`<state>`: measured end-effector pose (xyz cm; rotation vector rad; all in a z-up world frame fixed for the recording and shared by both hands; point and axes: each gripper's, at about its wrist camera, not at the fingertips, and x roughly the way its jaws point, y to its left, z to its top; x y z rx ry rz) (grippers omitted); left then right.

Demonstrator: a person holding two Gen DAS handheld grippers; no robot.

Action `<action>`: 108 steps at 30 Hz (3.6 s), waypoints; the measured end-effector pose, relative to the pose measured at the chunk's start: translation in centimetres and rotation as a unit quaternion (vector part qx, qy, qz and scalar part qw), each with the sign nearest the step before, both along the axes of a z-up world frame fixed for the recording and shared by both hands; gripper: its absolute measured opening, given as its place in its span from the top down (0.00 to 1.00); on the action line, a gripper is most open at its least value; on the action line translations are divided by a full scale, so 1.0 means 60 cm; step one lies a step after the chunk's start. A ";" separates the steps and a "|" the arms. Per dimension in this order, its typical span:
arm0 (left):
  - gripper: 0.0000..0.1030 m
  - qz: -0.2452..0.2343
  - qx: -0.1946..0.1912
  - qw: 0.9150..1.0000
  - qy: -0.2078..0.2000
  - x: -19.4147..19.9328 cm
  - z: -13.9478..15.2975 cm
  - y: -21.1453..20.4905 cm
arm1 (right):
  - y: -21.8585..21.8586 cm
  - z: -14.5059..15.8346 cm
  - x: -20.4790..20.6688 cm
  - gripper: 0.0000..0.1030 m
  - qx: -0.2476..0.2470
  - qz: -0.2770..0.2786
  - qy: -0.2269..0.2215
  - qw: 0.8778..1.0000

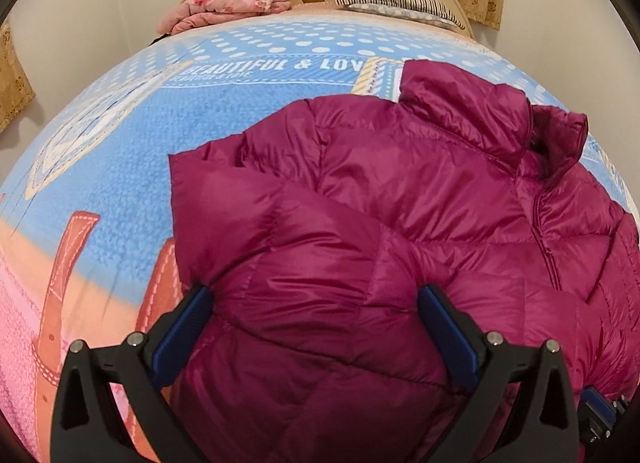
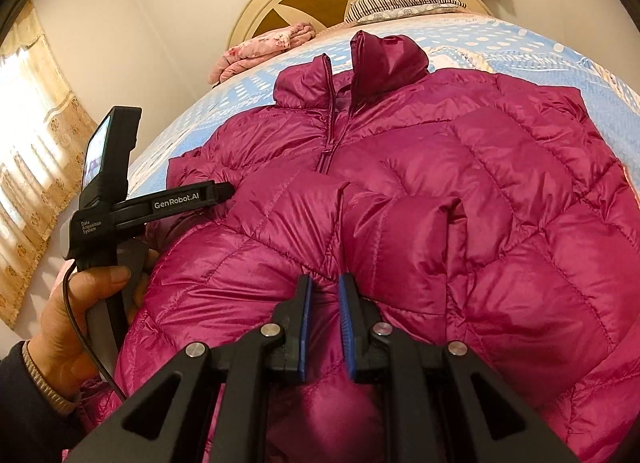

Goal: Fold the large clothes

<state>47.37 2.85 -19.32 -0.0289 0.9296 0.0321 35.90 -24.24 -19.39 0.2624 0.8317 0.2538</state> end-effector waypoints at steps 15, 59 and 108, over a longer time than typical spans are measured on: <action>0.00 0.000 0.010 1.000 0.003 0.000 0.001 -0.006 | -0.003 -0.003 0.002 0.86 -0.005 0.000 -0.001 1.000; 0.00 0.027 -0.104 0.993 -0.059 -0.079 0.017 0.040 | -0.060 0.127 0.311 0.89 -0.055 -0.078 0.021 0.995; 0.58 -0.053 -0.053 0.997 0.020 0.183 0.095 -0.123 | -0.130 0.114 0.234 0.94 -0.100 -0.001 -0.037 0.994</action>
